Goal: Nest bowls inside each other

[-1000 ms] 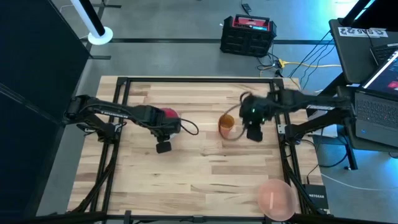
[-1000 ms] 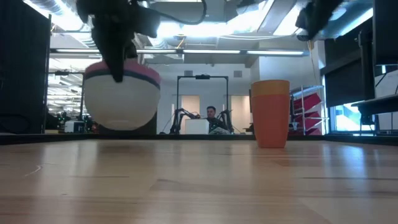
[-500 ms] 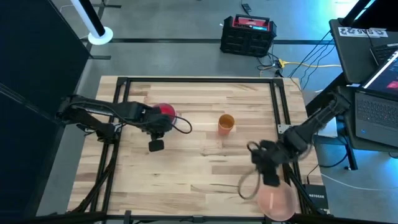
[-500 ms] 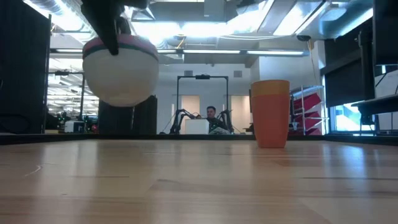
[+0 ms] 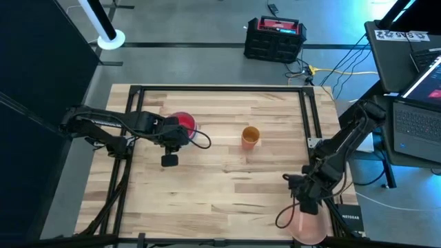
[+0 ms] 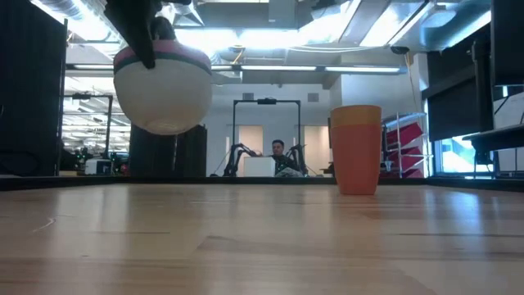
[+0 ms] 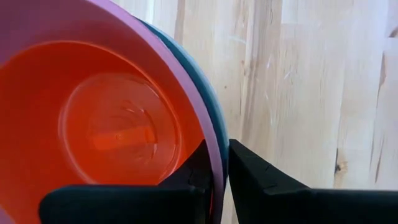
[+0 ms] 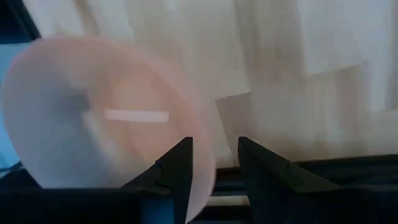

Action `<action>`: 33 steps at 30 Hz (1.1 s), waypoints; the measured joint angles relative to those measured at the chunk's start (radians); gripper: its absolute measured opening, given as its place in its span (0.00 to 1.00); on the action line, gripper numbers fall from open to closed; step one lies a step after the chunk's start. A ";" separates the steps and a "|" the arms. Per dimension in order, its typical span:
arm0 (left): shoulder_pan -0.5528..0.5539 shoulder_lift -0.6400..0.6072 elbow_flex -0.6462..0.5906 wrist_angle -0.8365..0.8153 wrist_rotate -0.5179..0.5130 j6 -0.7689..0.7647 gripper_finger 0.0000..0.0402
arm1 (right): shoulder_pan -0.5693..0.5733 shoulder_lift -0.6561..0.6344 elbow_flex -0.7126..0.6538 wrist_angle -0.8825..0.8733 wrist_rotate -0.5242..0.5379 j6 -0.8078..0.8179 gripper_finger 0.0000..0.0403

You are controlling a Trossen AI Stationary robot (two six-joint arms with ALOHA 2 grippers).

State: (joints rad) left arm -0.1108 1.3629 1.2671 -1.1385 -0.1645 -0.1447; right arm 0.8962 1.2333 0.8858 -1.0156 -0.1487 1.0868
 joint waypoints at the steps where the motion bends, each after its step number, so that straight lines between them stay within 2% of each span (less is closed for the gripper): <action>1: 0.000 0.000 0.000 0.000 0.000 -0.001 0.05 | 0.000 0.000 -0.011 0.010 -0.005 0.004 0.29; 11: -0.003 -0.002 0.000 -0.005 0.000 -0.009 0.05 | 0.001 0.000 -0.116 0.106 -0.052 0.042 0.29; 21: -0.003 -0.002 0.000 -0.021 0.001 -0.033 0.05 | 0.001 0.000 -0.184 0.217 -0.092 0.009 0.28; 23: -0.003 -0.002 0.000 -0.022 0.001 -0.036 0.05 | 0.000 0.000 -0.200 0.218 -0.111 0.008 0.25; 33: -0.001 -0.002 0.000 -0.026 0.001 -0.036 0.05 | -0.243 0.090 -0.057 0.282 -0.074 -0.133 0.11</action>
State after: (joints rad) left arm -0.1120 1.3605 1.2669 -1.1642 -0.1634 -0.1804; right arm 0.6530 1.3231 0.8286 -0.7337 -0.2229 0.9537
